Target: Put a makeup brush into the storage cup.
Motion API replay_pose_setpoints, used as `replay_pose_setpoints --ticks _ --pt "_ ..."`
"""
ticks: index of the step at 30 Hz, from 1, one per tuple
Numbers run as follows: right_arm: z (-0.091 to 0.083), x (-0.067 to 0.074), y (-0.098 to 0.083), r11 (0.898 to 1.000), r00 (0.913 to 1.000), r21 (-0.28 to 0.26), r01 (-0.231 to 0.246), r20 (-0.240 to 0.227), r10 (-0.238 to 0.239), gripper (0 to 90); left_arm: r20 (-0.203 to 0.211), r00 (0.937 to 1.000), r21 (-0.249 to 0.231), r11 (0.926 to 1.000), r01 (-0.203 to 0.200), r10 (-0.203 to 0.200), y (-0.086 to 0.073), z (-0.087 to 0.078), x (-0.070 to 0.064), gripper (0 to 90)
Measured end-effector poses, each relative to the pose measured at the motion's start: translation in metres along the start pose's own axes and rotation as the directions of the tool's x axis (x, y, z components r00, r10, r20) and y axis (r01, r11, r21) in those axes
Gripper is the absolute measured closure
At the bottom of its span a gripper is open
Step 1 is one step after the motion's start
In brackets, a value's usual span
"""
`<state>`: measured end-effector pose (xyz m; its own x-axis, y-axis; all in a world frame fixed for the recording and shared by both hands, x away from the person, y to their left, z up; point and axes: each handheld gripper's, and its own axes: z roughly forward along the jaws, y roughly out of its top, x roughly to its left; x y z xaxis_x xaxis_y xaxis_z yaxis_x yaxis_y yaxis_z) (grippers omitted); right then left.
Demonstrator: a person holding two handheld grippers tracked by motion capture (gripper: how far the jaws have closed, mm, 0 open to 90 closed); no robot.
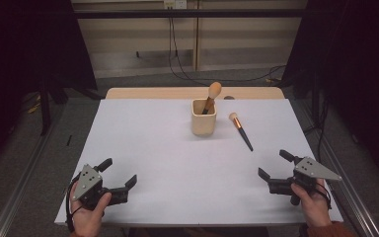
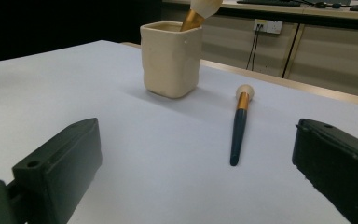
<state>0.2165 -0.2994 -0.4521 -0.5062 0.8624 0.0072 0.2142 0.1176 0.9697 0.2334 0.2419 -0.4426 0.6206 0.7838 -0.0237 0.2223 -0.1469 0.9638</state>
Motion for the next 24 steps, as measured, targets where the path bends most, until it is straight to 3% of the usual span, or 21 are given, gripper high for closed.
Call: replay_pose_setpoints --ticks 12,14,17,24 --pt "0.002 0.001 0.000 0.999 0.9995 0.020 -0.033 -0.001 0.033 0.0 0.002 1.0000 -0.003 1.0000 0.005 -0.005 0.001 0.000 0.001 2.7" --pt "0.004 0.000 0.001 0.999 0.9987 0.025 -0.040 0.034 0.039 0.0 0.001 1.0000 0.000 1.0000 -0.004 0.004 0.001 0.001 0.000 2.7" --pt "0.006 -0.002 0.004 0.997 0.9969 0.029 -0.068 0.043 0.067 0.0 -0.003 1.0000 0.002 1.0000 -0.008 0.008 0.001 0.001 -0.001 2.7" --pt "0.017 -0.005 0.014 0.998 0.9984 0.034 -0.052 0.024 0.052 0.8 -0.013 0.9999 0.003 1.0000 0.001 -0.001 0.000 0.001 0.001 2.6"
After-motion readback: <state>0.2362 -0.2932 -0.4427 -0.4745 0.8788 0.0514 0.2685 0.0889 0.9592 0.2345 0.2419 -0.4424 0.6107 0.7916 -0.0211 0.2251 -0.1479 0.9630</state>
